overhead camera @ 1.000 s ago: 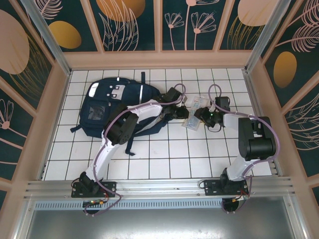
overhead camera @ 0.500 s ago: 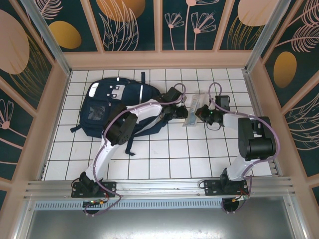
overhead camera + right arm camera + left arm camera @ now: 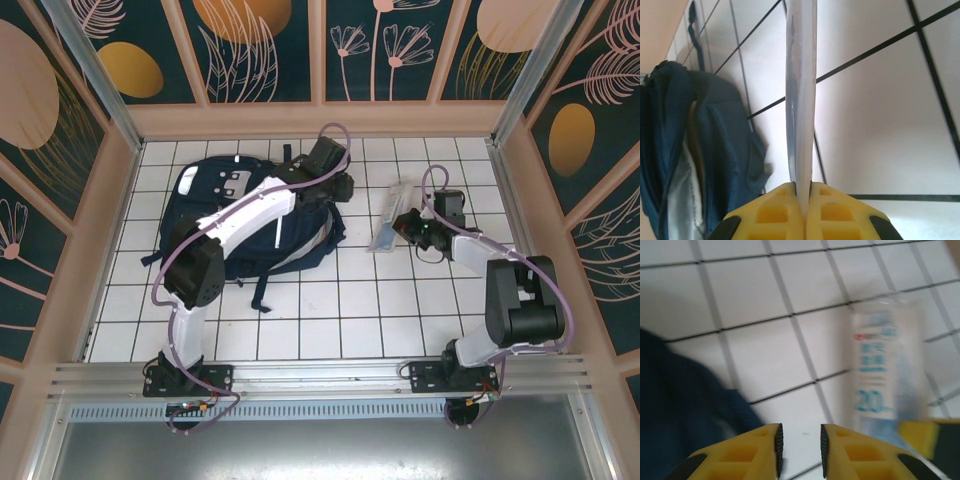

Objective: Pack the student bag

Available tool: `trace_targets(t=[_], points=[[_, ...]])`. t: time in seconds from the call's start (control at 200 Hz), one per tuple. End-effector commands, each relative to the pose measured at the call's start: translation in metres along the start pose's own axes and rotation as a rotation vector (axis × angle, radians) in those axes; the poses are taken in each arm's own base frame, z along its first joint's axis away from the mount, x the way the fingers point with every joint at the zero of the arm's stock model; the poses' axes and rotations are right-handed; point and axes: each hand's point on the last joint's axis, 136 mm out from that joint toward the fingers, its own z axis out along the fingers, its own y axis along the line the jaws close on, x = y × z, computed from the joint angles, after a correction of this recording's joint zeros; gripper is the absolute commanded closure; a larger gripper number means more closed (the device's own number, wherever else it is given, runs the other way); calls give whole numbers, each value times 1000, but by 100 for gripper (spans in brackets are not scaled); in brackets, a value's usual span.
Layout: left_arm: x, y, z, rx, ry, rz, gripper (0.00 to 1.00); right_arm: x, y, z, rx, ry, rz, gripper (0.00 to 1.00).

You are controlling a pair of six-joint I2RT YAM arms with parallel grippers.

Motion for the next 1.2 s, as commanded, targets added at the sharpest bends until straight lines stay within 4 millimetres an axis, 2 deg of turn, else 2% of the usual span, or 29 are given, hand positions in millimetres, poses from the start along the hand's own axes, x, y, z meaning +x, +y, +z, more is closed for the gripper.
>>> trace_targets(t=[0.0,0.11,0.255,0.465,0.555,0.6,0.695,0.801,0.906,1.061,1.196], points=[[20,62,-3,-312,60,104,72,9,13,-7,-23,7,-8,100],[26,84,-7,-430,73,137,71,13,19,-7,-35,10,-16,100],[36,101,-7,-513,106,148,63,15,24,-7,-45,14,-24,100],[59,110,6,-539,177,158,62,19,32,-5,-63,25,-29,100],[62,116,7,-564,182,158,69,20,39,-5,-73,29,-34,100],[62,117,7,-571,180,161,76,21,42,-5,-78,30,-39,100],[62,118,8,-566,183,162,100,23,54,-6,-96,32,-54,100],[51,115,-1,-522,144,128,100,26,68,-6,-120,31,-63,100],[29,108,-18,-436,89,64,100,29,84,-5,-150,36,-76,100],[-8,97,-52,-315,2,2,100,33,109,-2,-211,43,-83,100],[-29,93,-81,-243,-56,-26,100,37,134,3,-288,66,-86,100]])
